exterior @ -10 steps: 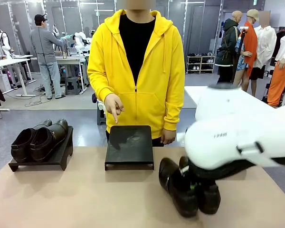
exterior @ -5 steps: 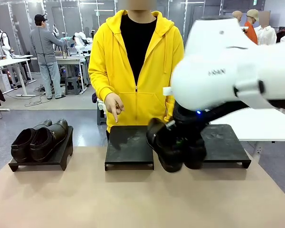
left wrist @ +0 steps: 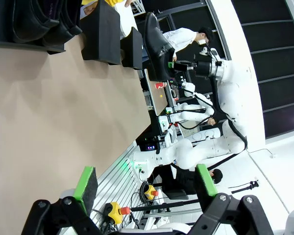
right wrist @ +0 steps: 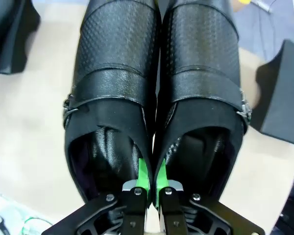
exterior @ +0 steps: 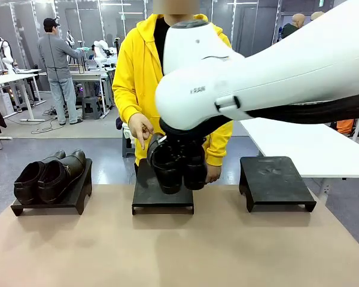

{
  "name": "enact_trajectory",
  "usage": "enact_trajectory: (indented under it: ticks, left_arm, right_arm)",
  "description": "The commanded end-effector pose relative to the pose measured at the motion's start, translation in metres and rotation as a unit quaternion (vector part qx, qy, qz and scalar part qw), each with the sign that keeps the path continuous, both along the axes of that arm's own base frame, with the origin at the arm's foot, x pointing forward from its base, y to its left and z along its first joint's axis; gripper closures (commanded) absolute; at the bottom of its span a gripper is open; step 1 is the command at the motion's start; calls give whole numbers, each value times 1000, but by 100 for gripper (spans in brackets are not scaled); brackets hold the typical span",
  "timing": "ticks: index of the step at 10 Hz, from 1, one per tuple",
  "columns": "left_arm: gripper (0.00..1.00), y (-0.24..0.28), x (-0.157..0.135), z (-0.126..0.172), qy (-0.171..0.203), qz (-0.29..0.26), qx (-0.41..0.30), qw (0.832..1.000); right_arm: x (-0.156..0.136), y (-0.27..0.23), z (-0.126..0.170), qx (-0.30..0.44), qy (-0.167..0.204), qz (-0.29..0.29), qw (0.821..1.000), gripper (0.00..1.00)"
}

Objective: Place the shoes on the stand as instructed by the person.
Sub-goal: Pick up another pair of Shoes and place it on the Shoes Stand indicated by the person.

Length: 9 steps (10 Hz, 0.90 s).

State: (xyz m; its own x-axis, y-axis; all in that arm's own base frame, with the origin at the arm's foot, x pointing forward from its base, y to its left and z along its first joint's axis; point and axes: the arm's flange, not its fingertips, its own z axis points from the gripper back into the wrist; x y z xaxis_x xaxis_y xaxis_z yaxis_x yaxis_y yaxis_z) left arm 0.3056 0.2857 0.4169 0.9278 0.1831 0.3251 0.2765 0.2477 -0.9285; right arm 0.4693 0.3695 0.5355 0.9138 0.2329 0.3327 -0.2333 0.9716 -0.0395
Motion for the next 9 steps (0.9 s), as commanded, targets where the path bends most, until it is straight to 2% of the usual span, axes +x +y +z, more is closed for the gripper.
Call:
enact_trajectory:
  ticks: [1,5,6,8,9]
  left_arm:
    - [0,-2,-5,1,-1,-5,2,1000]
    - [0,-2,-5,1,-1,-5,2,1000]
    - [0,-2,-5,1,-1,-5,2,1000]
    - [0,-2,-5,1,-1,-5,2,1000]
    - [0,-2,-5,1,-1,-5,2,1000]
  right_arm:
    - [25,32,-1,2,-21,-23,1000,93]
    - [63,67,-50,12,-32,-33,999,93]
    - [74,70,-60,9,-48,-42,998,93]
    - [90,74,-72,15,-71,-62,995,93]
    - [96,74,-78,18,-69,-75,995,93]
